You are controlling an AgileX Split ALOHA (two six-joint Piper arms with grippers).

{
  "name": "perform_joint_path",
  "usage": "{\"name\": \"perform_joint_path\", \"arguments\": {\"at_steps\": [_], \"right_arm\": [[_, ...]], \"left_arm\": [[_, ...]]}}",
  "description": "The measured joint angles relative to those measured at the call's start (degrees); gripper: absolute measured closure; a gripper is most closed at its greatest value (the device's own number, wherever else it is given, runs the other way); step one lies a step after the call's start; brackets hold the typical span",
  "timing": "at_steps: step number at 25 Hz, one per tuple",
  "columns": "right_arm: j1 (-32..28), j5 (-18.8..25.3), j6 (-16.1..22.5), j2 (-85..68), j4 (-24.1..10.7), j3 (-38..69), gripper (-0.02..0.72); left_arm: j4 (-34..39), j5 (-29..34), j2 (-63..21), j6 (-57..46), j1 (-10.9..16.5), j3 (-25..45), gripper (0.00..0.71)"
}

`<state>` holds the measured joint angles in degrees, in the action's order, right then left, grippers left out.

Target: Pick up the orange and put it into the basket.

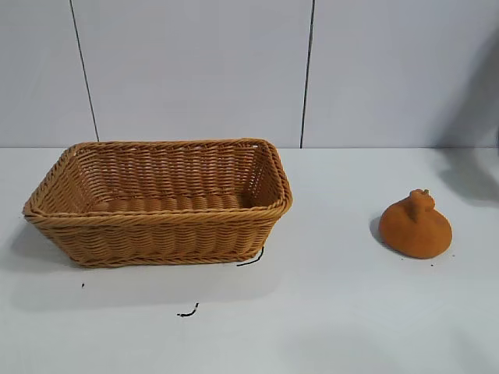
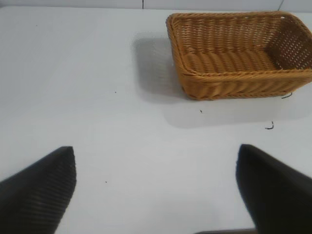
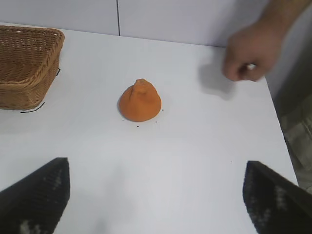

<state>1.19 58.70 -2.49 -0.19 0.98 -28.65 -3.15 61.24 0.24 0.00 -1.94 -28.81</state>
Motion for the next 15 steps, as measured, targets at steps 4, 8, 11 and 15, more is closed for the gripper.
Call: {"name": "perform_joint_path", "arguments": {"at_steps": [4,8,11,15], "right_arm": [[0.0,0.0,0.0,0.0,0.0,0.0,0.016],[0.0,-0.1,0.0,0.0,-0.1,0.0,0.016],[0.0,0.1,0.3,0.8,-0.4,-0.8,0.016],[0.0,0.0,1.9,9.6,-0.6,-4.6,0.016]], "left_arm": [[0.0,0.0,0.0,0.0,0.0,0.0,0.071],[0.0,0.0,0.0,0.0,0.0,0.0,0.071],[0.0,0.0,0.0,0.0,0.0,0.0,0.071],[0.0,0.0,0.0,0.0,0.0,0.0,0.071]]}}
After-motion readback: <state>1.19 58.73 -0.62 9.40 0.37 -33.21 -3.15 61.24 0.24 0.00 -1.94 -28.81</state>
